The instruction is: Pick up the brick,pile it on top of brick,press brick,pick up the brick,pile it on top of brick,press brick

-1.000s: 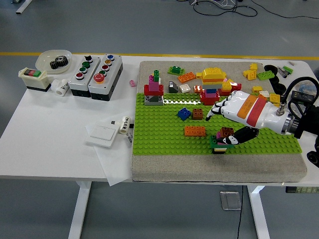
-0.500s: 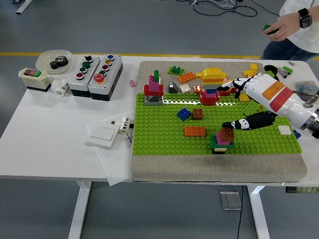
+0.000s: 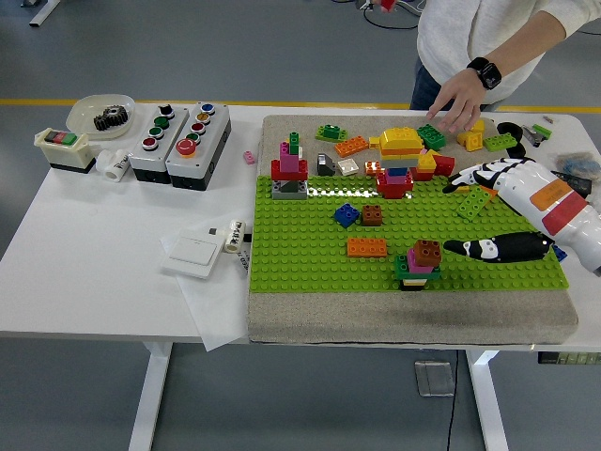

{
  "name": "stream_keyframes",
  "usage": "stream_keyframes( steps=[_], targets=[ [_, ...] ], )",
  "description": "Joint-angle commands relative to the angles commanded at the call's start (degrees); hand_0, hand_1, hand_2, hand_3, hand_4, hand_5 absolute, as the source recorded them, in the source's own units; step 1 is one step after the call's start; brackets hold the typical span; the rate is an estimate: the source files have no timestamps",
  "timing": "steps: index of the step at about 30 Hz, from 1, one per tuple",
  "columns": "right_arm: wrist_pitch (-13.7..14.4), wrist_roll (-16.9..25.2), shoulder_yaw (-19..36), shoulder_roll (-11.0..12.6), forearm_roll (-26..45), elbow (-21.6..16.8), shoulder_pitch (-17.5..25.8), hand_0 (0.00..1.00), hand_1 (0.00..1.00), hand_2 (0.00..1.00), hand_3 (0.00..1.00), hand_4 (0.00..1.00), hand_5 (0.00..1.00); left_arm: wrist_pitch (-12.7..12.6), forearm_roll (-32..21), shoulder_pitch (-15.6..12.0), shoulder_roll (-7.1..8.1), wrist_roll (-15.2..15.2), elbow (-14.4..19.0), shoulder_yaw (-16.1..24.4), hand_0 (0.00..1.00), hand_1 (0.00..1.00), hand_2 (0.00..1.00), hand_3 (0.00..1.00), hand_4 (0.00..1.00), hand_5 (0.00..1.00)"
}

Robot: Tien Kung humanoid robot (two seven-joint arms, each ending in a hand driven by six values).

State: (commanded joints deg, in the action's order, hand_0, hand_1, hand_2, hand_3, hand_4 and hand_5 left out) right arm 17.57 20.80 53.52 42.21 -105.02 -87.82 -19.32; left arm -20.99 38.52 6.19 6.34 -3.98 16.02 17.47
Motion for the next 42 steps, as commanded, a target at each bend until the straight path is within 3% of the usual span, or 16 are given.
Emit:
stream_keyframes(
  steps=[10,21,42],
  targets=[
    [1.8,1.2,1.0,-1.6,-4.1,-0.1,3.9,0.787,0.713,0.759,0.681,0.912,0.800,0.1,0.9,-0.2,-0.01,-0.2,0.0,0.4,0.706,0.706,0.759,0.644,0.741,0.645],
    [1.8,1.4,-0.7,-2.7,-6.7,3.7,3.6,0.806,0.721,0.760,0.679,0.909,0.790,0.2,0.4,0.2,-0.04,-0.1,0.1,0.1,0.710,0.708,0.760,0.645,0.740,0.648],
    [2.5,1.5,-3.5,-3.7,-9.6,6.4,2.4,0.818,0.725,0.760,0.682,0.907,0.785,0.3,0.9,0.3,0.01,-0.2,0.2,0.2,0.712,0.708,0.761,0.645,0.741,0.650]
  ],
)
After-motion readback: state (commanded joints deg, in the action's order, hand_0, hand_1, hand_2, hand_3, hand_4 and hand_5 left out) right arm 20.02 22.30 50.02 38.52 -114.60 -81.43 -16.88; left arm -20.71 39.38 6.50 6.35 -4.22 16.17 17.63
